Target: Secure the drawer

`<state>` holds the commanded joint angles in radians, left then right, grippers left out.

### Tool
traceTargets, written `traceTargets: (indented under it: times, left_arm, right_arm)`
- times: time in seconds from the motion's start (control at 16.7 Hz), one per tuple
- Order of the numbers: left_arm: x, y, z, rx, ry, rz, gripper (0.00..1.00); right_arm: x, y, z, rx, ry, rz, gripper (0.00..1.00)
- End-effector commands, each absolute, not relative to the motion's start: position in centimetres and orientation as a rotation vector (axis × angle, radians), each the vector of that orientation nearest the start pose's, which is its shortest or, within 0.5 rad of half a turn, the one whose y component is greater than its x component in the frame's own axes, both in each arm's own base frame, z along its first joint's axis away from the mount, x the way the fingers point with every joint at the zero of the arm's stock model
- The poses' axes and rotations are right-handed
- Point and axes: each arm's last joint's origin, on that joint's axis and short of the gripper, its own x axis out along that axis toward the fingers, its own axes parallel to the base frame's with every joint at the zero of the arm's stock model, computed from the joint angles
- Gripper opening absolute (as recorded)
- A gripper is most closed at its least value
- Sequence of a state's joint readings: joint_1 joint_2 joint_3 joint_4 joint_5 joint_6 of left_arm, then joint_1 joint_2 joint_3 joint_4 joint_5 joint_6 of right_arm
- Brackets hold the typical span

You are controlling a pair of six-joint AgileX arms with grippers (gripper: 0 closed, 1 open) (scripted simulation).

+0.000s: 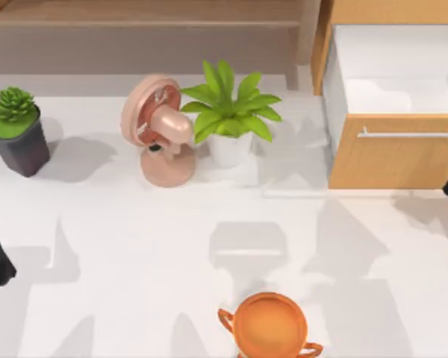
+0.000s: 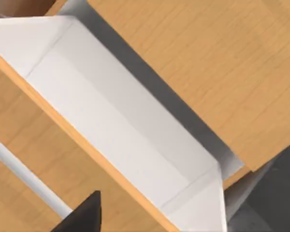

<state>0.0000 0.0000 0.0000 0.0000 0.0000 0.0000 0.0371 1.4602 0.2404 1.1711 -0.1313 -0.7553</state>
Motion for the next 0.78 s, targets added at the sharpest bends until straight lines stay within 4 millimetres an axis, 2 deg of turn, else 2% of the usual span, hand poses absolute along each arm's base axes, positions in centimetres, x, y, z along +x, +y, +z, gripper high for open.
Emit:
traceTargets:
  times: [0.24, 0.42, 0.6, 0.78]
  left_arm:
    - [10.6, -0.1, 16.0, 0.0, 0.0, 0.0, 1.0]
    - [10.6, -0.1, 16.0, 0.0, 0.0, 0.0, 1.0]
    - [10.6, -0.1, 16.0, 0.0, 0.0, 0.0, 1.0]
    - [10.6, -0.1, 16.0, 0.0, 0.0, 0.0, 1.0]
  right_arm:
    - [22.3, 4.4, 11.9, -1.176, -0.066, 0.14, 1.0]
    - [22.3, 5.9, 10.5, -1.402, -0.055, 0.069, 1.0]
    - [22.6, 6.8, 9.4, -1.533, -0.014, 0.012, 1.0]
    - [22.8, 7.1, 8.9, -1.571, 0.008, -0.008, 1.0]
